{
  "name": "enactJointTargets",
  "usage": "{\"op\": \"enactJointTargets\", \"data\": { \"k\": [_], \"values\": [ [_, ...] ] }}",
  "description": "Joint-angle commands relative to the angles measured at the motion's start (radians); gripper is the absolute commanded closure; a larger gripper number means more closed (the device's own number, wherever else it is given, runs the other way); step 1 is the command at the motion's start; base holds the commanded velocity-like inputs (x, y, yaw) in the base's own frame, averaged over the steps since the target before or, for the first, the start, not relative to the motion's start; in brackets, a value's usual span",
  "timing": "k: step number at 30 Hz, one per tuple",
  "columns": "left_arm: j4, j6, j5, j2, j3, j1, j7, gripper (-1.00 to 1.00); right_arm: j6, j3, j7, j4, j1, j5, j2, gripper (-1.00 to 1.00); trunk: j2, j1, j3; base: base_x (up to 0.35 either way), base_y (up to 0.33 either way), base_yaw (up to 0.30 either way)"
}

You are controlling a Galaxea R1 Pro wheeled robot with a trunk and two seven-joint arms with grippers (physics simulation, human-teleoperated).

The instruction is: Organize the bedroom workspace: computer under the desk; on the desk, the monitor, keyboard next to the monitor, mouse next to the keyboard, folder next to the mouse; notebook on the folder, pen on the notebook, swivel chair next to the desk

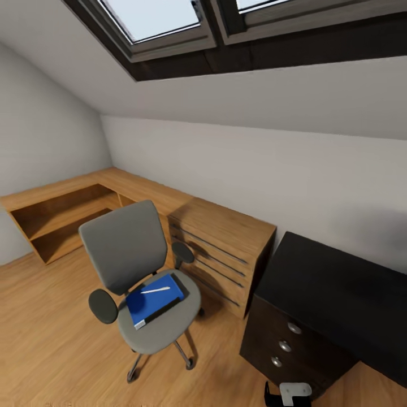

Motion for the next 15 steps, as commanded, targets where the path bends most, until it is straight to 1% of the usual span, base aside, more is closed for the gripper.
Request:
{"op": "enactJointTargets", "data": {
  "k": [1,3,4,6,8,15],
  "values": [
    [-0.002,-0.011,0.007,-0.003,-0.007,0.0,0.006,-1.0,-0.003,0.009,-0.003,0.0,-0.001,-0.01,0.0,-1.0,-0.001,0.0,-0.003,0.0,0.0,0.215],
    [-0.003,-0.031,0.014,-0.013,-0.003,0.0,0.006,-1.0,-0.003,0.009,-0.002,0.0,-0.001,-0.012,-0.001,-1.0,-0.001,0.0,-0.005,0.0,0.0,0.215],
    [-0.003,-0.052,0.023,-0.024,0.003,0.0,0.007,-1.0,-0.003,0.009,-0.002,0.001,-0.001,-0.014,-0.001,-1.0,-0.001,0.0,-0.006,0.0,0.0,0.214],
    [-0.003,-0.072,0.033,-0.032,0.008,0.0,0.006,-1.0,-0.002,0.009,-0.001,0.001,-0.001,-0.015,0.0,-1.0,-0.001,0.0,-0.008,0.0,0.0,0.214],
    [-0.003,-0.107,0.047,-0.043,0.014,0.0,0.004,-1.0,0.0,0.009,-0.001,0.002,-0.001,-0.016,0.0,-1.0,-0.001,0.0,-0.011,0.0,0.0,0.214],
    [0.0,-0.124,0.052,-0.049,0.014,0.0,0.0,-1.0,0.006,0.013,0.002,0.002,-0.001,-0.016,0.005,-1.0,-0.001,0.0,-0.019,0.0,0.0,0.205]
  ]
}}
